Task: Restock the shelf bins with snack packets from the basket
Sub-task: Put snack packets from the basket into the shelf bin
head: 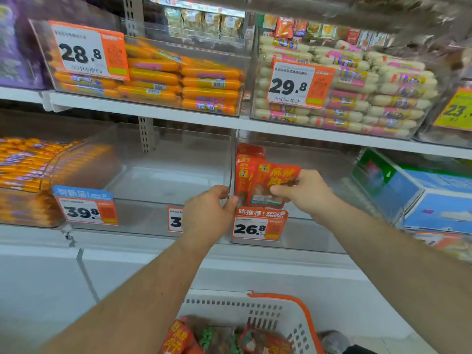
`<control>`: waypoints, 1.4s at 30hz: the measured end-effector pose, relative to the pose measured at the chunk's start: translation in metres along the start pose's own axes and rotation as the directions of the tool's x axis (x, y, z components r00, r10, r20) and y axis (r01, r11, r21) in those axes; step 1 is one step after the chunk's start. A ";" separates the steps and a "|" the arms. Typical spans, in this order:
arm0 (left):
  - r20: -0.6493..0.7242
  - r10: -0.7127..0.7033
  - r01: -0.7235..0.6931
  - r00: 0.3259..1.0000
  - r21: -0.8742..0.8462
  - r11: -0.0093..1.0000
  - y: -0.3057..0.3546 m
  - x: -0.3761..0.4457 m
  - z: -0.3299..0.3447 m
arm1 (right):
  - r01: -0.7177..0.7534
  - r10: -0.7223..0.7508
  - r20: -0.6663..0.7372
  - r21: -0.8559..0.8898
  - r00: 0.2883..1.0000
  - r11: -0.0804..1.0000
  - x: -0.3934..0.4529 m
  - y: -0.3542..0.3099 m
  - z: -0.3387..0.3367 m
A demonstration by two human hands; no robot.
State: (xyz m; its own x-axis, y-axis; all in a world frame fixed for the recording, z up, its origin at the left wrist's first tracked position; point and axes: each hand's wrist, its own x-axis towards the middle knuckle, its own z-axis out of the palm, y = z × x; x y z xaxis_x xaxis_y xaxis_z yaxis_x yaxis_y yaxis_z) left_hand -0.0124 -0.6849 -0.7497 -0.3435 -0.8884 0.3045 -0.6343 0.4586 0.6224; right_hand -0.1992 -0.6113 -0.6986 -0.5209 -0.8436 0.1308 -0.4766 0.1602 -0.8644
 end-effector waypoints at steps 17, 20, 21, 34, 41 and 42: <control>-0.034 0.042 -0.041 0.999 0.040 0.998 0.000 -0.002 0.004 | -0.215 0.242 0.105 -0.219 0.965 0.952 0.043 0.013 0.041; -0.038 0.049 -0.047 0.998 0.050 0.998 -0.001 -0.001 0.004 | -0.216 0.256 0.077 -0.340 0.964 0.915 0.047 0.015 0.038; -0.038 0.050 -0.048 0.998 0.051 0.998 -0.001 -0.001 0.004 | -0.228 0.271 0.067 -0.368 0.960 0.901 0.047 0.016 0.038; -0.021 0.042 -0.041 0.999 0.067 0.997 0.002 -0.003 0.003 | -0.236 0.294 0.092 -0.394 0.951 0.888 0.046 0.010 0.048; -0.040 0.043 -0.040 0.998 0.052 0.998 0.002 -0.003 0.004 | -0.283 0.337 0.076 -0.388 0.939 0.877 0.043 0.006 0.044; -0.045 0.046 -0.044 0.998 0.044 0.998 0.002 -0.003 0.004 | -0.289 0.341 0.069 -0.392 0.937 0.873 0.042 0.005 0.041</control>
State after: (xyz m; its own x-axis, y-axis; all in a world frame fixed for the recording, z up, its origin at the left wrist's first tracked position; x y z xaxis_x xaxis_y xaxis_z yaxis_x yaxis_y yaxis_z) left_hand -0.0150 -0.6810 -0.7525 -0.3408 -0.8663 0.3652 -0.6486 0.4979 0.5758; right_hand -0.1947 -0.6672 -0.7167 -0.6024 -0.7712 -0.2058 -0.5431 0.5849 -0.6024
